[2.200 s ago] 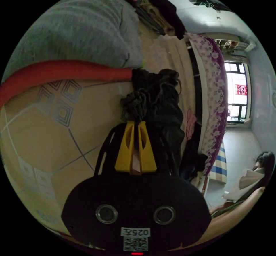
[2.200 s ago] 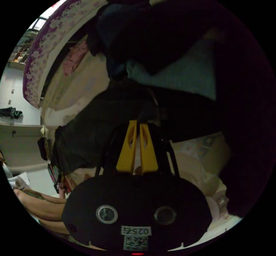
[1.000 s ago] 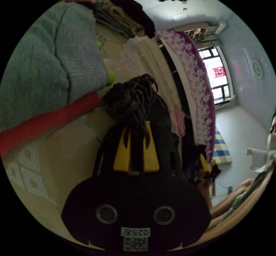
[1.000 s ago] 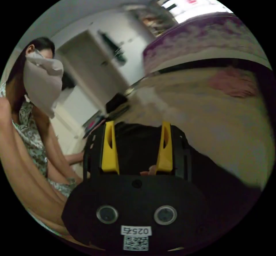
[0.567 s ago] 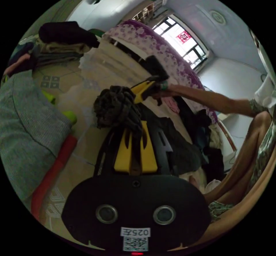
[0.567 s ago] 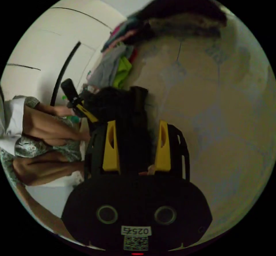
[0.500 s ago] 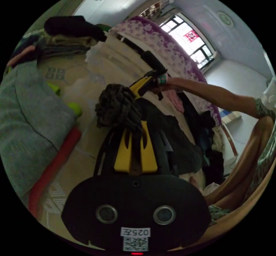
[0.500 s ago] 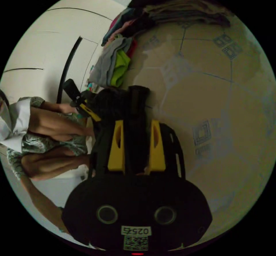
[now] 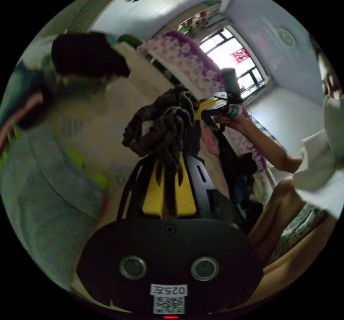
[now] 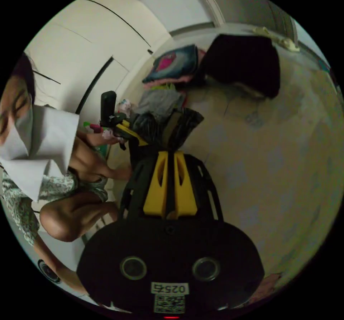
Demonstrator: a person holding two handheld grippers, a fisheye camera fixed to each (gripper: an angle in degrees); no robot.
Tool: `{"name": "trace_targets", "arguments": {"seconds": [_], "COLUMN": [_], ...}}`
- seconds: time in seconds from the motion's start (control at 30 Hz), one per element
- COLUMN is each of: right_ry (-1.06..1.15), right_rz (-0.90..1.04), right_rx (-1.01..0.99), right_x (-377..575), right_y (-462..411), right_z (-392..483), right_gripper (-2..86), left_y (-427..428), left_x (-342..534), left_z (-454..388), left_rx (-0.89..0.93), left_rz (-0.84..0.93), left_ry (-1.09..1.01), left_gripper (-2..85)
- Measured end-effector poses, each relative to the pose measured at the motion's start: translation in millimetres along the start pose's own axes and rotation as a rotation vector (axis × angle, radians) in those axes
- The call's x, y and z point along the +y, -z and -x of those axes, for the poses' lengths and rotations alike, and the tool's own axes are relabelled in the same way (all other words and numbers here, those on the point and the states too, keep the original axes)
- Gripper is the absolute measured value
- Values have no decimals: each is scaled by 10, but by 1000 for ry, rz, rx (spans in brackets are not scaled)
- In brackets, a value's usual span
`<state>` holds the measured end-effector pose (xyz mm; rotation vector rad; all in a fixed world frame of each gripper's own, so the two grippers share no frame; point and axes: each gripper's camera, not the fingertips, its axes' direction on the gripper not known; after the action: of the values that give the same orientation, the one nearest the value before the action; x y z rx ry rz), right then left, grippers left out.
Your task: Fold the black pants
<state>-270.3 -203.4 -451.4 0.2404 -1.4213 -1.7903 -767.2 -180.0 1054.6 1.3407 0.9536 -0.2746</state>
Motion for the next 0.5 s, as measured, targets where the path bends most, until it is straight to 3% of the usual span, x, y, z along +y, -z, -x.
{"name": "trace_targets", "arguments": {"seconds": [0.13,0.2,0.27,0.33,0.4,0.5], "right_ry": [-76,-157,-244,-276,-335,-416], "right_rz": [-74,4,30,-19,-150,-444], "right_rx": [86,67,98,82,35,89], "right_x": [-331,-277,163,716,1435,2824], "right_y": [81,-48,10,256,607,1240], "right_z": [-265,-488,-533,-346,-31,881], "right_gripper": [62,68,63,65,72,99], "left_y": [-385,-749,-1047,-1012,-931,-945], "left_x": [-463,-525,-399,-134,143,521], "left_z": [150,589,1207,1362,1281,601], "left_rx": [-337,-399,-259,-82,-13,38], "left_rz": [-10,60,162,29,-107,-329], "left_ry": [-114,-2,242,292,256,-49], "left_gripper": [10,26,24,23,18,6]}}
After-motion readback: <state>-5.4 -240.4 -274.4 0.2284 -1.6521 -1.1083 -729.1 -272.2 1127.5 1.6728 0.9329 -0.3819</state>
